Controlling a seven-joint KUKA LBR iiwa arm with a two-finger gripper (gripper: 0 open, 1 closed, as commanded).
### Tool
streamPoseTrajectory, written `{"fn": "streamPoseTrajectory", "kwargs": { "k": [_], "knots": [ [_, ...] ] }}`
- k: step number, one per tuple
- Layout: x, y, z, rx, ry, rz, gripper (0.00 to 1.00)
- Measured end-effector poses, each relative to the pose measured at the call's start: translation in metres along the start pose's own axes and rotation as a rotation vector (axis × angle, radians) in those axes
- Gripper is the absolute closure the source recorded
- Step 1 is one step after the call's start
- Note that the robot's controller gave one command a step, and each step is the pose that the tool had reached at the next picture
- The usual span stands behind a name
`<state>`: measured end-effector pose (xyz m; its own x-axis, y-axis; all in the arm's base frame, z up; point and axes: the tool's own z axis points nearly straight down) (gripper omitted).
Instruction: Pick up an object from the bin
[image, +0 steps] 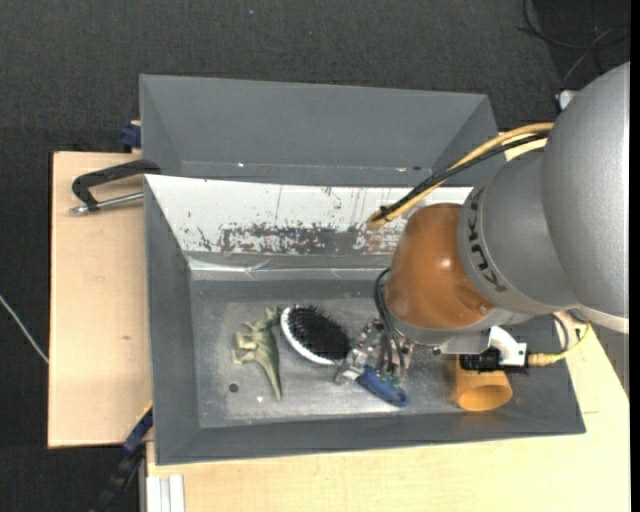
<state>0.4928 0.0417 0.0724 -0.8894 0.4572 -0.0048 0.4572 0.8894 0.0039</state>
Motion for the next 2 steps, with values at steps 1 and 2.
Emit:
{"fn": "streamPoseTrajectory", "kwargs": {
  "k": [1, 2],
  "knots": [
    [-0.0005, 0.0008, -0.007, 0.001, 0.001, -0.001, 1.0],
    [-0.001, 0.0015, -0.0134, 0.002, 0.002, -0.002, 1.0]
  ]
}}
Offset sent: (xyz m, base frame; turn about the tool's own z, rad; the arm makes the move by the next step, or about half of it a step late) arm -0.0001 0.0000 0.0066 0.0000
